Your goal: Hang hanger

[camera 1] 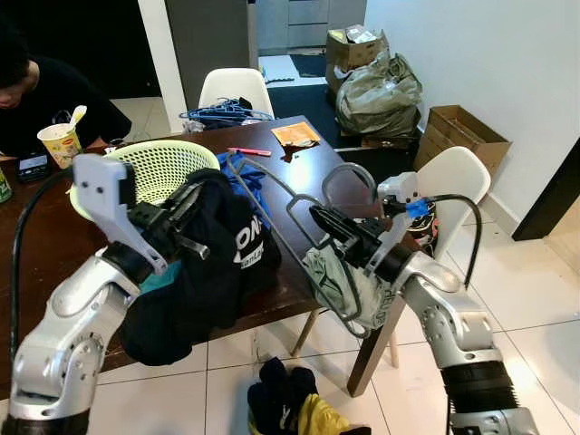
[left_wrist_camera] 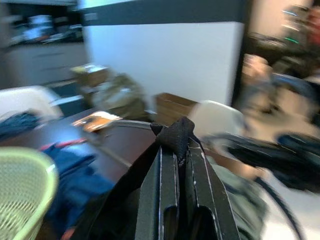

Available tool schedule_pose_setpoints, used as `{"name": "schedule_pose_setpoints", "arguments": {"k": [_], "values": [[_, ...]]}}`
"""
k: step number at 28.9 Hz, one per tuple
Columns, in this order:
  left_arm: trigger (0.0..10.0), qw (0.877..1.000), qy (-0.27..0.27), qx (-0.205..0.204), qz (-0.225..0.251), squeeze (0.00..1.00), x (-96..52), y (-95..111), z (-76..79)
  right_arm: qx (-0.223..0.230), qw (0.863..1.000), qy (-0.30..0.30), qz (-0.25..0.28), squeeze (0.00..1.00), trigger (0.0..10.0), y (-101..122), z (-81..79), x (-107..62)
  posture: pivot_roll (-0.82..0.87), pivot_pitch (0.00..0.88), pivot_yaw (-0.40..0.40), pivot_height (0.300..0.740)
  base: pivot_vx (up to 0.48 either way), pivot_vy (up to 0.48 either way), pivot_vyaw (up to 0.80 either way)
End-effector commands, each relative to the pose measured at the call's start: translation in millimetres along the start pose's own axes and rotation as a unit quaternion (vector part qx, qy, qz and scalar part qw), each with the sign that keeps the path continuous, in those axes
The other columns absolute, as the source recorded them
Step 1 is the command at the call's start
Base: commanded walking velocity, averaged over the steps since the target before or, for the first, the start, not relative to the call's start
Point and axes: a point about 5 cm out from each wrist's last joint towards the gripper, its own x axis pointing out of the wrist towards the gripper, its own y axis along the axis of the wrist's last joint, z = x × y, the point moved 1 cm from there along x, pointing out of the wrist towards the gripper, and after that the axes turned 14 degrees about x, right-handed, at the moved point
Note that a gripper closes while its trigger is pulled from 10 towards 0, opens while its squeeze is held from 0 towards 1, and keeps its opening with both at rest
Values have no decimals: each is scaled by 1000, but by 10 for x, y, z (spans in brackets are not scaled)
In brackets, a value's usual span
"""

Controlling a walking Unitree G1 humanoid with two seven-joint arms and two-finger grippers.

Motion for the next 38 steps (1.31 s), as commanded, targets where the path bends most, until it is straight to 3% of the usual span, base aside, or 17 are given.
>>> {"name": "schedule_pose_setpoints", "arguments": {"k": [1,6,9,12,15,16,22,29,35,38], "values": [[0,999,-41,13,5,0,20,77,57,7,1000,-11,23,0,10000,68,33,14,54,0,16,740,0,0,0],[0,996,-67,51,23,0,117,324,-13,33,997,-18,68,0,10000,230,66,69,54,0,15,740,0,0,0],[0,990,-120,49,62,0,164,590,71,48,995,-12,91,0,10000,326,76,87,61,0,11,740,0,0,0],[0,982,-165,52,79,0,144,716,159,60,993,-1,103,0,10000,377,67,93,71,0,10,740,0,0,0],[0,978,-173,59,99,0,126,856,139,69,991,7,118,0,10000,438,62,95,77,0,11,740,0,0,0],[10000,980,-159,65,99,0,121,884,76,76,989,9,125,0,10000,451,62,101,88,0,12,740,0,0,0],[10000,988,-118,82,54,0,135,759,-21,78,990,1,120,0,10000,384,74,124,98,0,19,740,0,0,0],[10000,987,-144,61,30,0,166,657,47,82,989,-5,125,0,10000,400,94,116,83,0,36,740,-241,0,0],[10000,976,-216,-3,14,0,304,352,424,90,986,-8,142,0,10000,434,86,0,26,0,84,740,-346,0,0],[10000,972,-233,-17,11,0,355,288,530,93,985,-7,148,0,10000,455,84,-36,14,0,93,740,-365,0,0]]}}
